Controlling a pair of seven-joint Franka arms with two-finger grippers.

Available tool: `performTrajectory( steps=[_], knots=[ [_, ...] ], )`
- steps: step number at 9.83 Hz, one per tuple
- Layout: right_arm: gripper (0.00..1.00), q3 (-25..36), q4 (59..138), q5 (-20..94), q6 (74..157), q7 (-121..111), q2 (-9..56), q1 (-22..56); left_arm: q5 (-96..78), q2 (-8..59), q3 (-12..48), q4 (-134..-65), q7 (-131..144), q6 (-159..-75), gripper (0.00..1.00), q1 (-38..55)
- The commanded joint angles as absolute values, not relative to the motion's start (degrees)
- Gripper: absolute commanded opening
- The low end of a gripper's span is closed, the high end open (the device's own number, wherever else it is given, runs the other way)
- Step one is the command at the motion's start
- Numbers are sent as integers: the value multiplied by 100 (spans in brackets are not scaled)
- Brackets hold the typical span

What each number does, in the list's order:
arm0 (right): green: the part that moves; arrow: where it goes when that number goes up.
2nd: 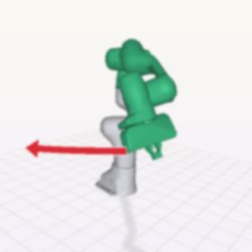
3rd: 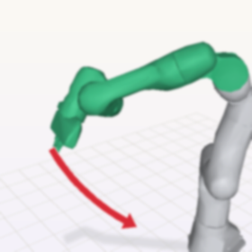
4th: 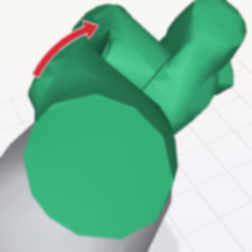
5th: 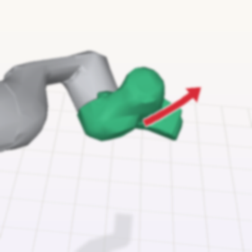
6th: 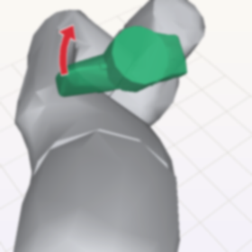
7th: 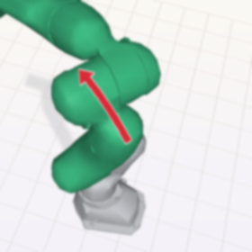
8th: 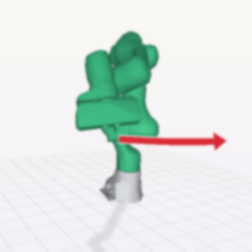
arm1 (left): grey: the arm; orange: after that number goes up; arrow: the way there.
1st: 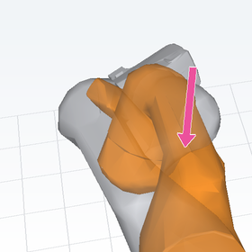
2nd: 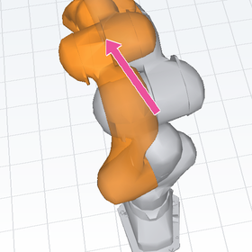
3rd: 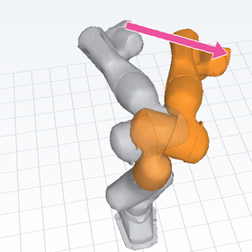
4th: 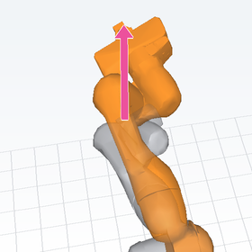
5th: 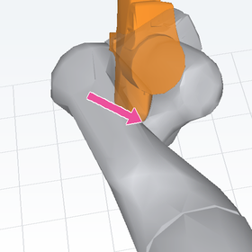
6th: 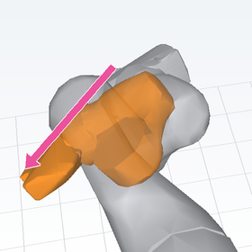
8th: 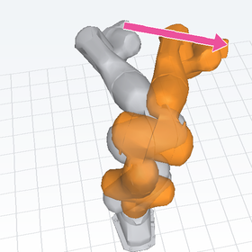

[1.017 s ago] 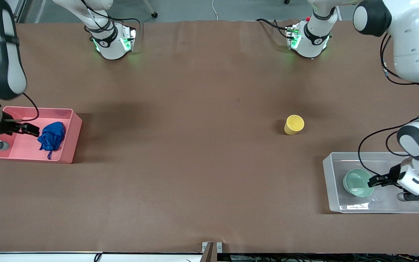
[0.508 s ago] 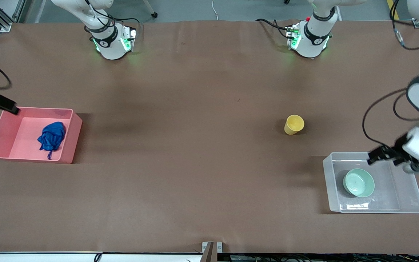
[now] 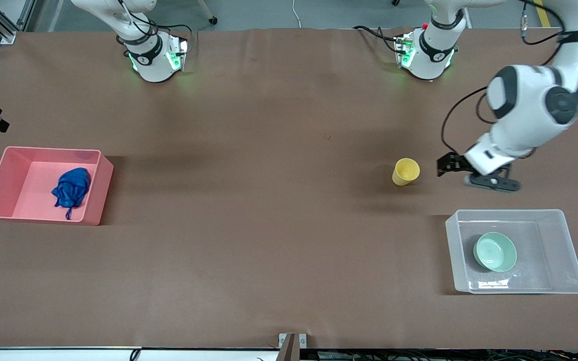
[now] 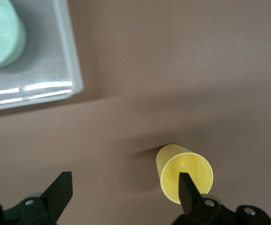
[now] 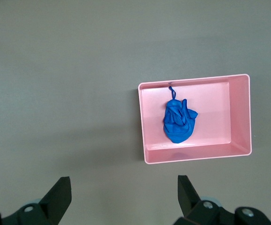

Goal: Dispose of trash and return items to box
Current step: 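Move the left gripper to the yellow cup and grasp it while the right gripper withdraws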

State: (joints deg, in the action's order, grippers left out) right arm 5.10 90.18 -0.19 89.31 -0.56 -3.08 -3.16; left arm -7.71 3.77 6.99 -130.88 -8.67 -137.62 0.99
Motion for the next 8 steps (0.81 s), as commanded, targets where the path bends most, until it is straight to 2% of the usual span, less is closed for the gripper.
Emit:
performTrajectory(
  steps=[1,2,3,4,5,6,8],
  knots=[
    [100,510,8921,53,8912,-105,-316,-325,-650,902,957,-13570,-765,-14570,100,97],
    [100,510,8921,35,8912,-97,-316,-316,-650,1227,1106,-13562,-765,-14711,98,97],
    [100,501,8921,9,8903,-97,-316,-273,-642,1474,1177,-13570,-765,-15009,90,88],
    [100,510,8921,-9,8903,-88,-316,-246,-642,1651,1178,-13605,-773,-15168,64,97],
    [100,510,8912,-17,8903,-88,-316,-237,-642,1748,1186,-13614,-773,-15170,27,88],
    [100,510,8921,-18,8895,-97,-316,-246,-642,1775,1187,-13614,-808,-15153,3,88],
    [100,510,8921,-26,8895,-88,-316,-246,-642,1688,1195,-13614,-853,-15126,0,88]
  ],
)
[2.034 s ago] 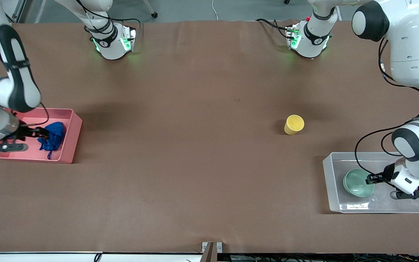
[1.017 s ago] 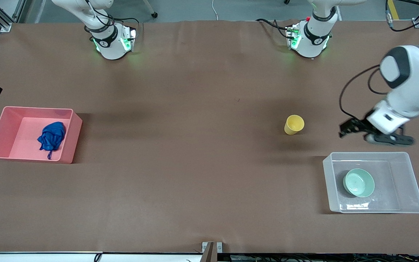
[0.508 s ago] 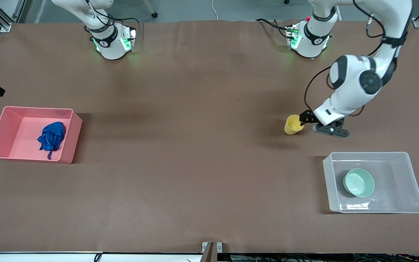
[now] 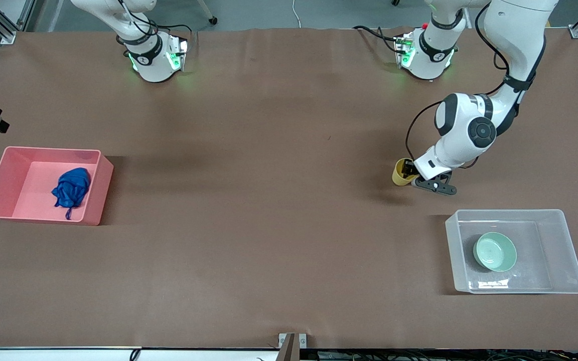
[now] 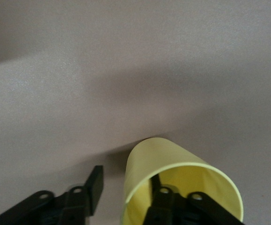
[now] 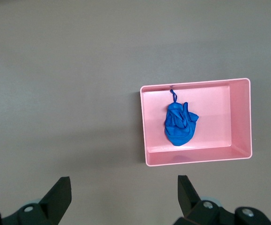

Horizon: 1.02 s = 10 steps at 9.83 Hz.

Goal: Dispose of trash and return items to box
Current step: 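Move the left gripper to the yellow cup and grasp it while the right gripper withdraws, then lift the yellow cup with the left gripper into the clear bin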

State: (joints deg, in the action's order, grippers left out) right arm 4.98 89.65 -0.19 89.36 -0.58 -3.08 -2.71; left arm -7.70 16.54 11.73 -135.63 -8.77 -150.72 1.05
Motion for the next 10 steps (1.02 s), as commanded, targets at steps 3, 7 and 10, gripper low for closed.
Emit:
performTrajectory(
  steps=[3,7,10],
  knots=[
    [100,501,8886,-26,8737,-53,-316,-229,-633,1233,1248,-13554,-887,-14295,0,44],
    [100,501,8877,-35,8736,-53,-316,-176,-642,1491,715,-11424,-1228,-12204,0,105],
    [100,501,8807,-193,8736,-53,-316,-105,-659,2580,-120,-9270,-1818,-11356,0,149]
  ],
)
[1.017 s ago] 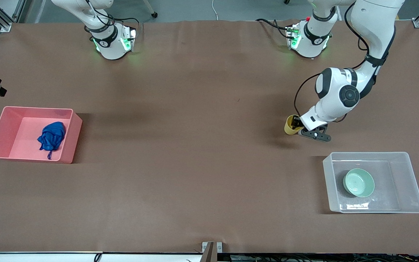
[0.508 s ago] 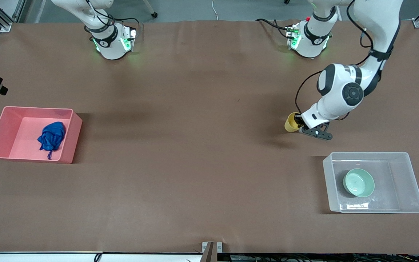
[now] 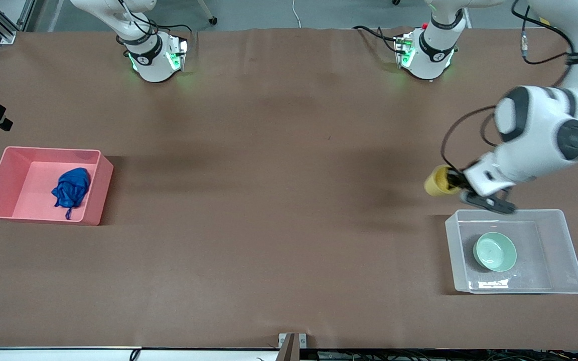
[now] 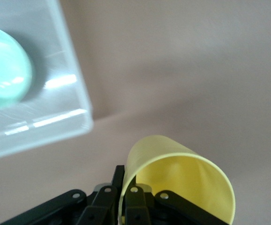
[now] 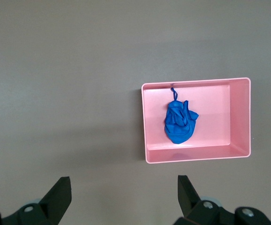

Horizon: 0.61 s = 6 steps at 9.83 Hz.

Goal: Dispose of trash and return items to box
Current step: 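Lift the yellow cup with the left gripper into the clear bin, then lower the cup into the green bowl and open the left gripper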

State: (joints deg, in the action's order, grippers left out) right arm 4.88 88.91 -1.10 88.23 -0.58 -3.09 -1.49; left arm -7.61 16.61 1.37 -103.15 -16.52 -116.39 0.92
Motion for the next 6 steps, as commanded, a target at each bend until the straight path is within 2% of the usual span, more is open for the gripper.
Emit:
performTrajectory(
  steps=[1,2,4,6],
  knots=[
    [100,501,8807,-193,8728,-53,-316,-114,-677,2932,-410,-8776,-1828,-11364,0,210],
    [100,501,8807,-193,8728,-61,-316,-114,-712,3292,-805,-8389,-1837,-11373,0,281],
    [100,501,8807,-193,8728,-70,-316,-114,-791,4091,-1107,-7711,-1819,-11635,0,316],
    [100,501,8807,-193,8728,-70,-316,-114,-861,4481,-1353,-7717,-1837,-12267,0,290]
  ],
)
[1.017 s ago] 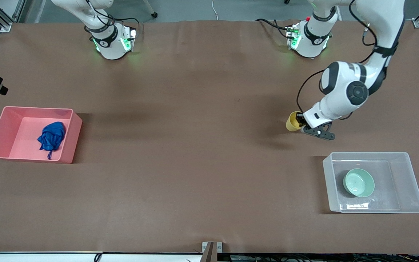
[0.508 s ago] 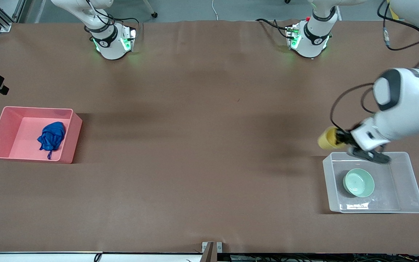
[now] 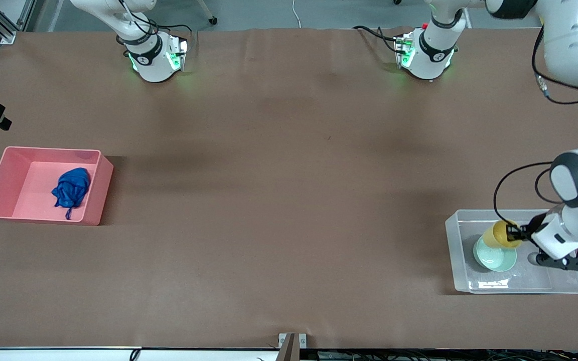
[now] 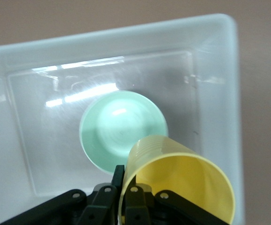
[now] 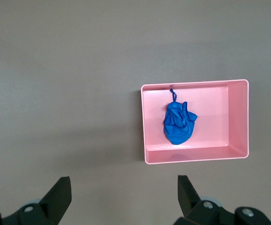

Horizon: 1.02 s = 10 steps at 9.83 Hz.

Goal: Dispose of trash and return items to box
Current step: 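Lower the cup into the green bowl and open the left gripper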

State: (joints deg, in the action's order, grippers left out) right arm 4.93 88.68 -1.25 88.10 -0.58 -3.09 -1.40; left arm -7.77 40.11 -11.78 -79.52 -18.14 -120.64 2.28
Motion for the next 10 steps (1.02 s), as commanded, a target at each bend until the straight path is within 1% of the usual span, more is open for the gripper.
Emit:
performTrajectory(
  steps=[1,2,3,4,5,6,8,10],
  knots=[
    [100,501,8807,-193,8728,-70,-316,-114,-861,4604,-1354,-7734,-1820,-12287,0,264],
    [100,501,8807,-193,8701,-70,-316,-114,-853,4658,-1354,-7752,-1819,-12296,4,220],
    [100,501,8807,-193,8692,-79,-316,-123,-861,4710,-1354,-7761,-1750,-12296,20,211],
    [100,501,8807,-193,8692,-79,-316,-123,-870,4720,-1354,-7769,-1714,-12305,71,220],
    [100,501,8807,-193,8701,-79,-316,-123,-870,4641,-1354,-7778,-1714,-12400,98,176],
    [100,501,8807,-193,8701,-79,-316,-123,-870,4475,-1354,-7778,-1723,-12401,100,150],
    [100,501,8807,-193,8692,-88,-316,-123,-853,3836,-1301,-7892,-1714,-12331,100,167],
    [100,501,8807,-193,8692,-88,-316,-132,-783,2792,-1187,-8802,-1609,-12331,100,211]
  ],
)
